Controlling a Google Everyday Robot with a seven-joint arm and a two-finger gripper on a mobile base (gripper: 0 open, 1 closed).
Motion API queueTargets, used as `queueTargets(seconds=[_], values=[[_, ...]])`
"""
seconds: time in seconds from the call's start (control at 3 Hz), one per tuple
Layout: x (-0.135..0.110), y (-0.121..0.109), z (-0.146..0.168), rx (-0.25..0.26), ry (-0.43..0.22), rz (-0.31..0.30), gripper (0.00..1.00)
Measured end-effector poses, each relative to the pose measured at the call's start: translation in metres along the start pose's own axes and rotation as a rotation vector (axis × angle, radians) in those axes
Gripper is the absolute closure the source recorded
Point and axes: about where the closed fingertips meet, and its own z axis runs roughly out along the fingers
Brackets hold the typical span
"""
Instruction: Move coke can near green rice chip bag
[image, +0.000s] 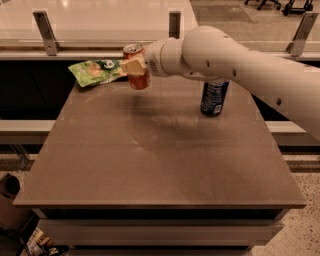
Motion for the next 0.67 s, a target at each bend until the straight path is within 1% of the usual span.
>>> queueTargets(seconds=[0.67], values=[[0.007, 0.02, 0.041, -0.048, -0.071, 0.057, 1.0]])
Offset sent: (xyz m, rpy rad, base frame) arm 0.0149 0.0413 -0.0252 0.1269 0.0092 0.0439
